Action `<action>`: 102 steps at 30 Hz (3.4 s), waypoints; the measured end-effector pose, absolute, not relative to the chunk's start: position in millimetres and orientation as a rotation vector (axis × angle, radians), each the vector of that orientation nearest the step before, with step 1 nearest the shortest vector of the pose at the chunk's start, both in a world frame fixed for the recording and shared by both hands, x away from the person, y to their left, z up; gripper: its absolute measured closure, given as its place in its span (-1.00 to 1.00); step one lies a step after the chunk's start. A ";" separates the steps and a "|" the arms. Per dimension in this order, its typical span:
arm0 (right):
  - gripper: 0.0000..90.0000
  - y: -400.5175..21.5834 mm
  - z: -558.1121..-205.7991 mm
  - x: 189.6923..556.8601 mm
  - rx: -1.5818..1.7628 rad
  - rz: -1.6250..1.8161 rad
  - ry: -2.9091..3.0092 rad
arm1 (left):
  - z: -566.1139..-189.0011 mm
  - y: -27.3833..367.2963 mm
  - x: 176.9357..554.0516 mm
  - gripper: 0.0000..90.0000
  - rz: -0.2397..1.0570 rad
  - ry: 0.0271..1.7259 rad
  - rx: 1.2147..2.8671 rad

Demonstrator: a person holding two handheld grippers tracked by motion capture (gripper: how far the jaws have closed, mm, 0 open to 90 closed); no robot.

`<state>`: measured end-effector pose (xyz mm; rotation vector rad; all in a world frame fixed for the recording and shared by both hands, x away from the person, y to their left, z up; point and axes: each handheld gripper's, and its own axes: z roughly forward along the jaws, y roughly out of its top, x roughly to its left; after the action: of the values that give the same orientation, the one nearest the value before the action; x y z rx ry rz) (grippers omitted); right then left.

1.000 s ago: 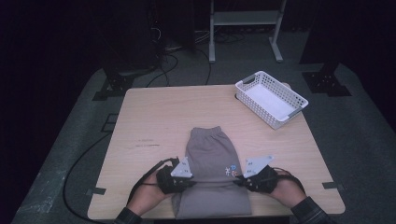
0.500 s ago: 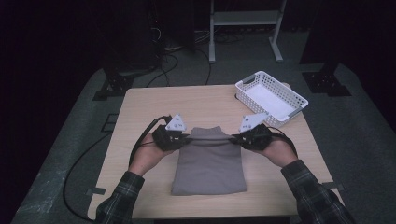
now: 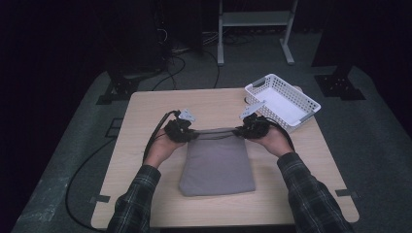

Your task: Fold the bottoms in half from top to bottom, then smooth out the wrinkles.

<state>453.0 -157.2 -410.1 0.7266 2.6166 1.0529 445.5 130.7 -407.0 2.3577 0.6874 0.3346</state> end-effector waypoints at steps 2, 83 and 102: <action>0.84 -155.4 -419.6 460.2 0.743 1.030 2.631 | -410.4 130.8 448.5 0.78 0.327 0.694 2.360; -0.75 -251.3 -475.2 326.7 0.912 0.972 2.552 | -471.5 53.4 384.5 -1.00 0.242 0.672 2.365; -0.75 -250.8 -478.6 327.3 0.904 0.970 2.563 | -472.0 81.1 379.7 -1.00 0.272 0.638 2.411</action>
<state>327.3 -250.8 -478.6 0.9045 2.5629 0.9698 379.7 81.1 -472.0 2.4105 0.6375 0.2716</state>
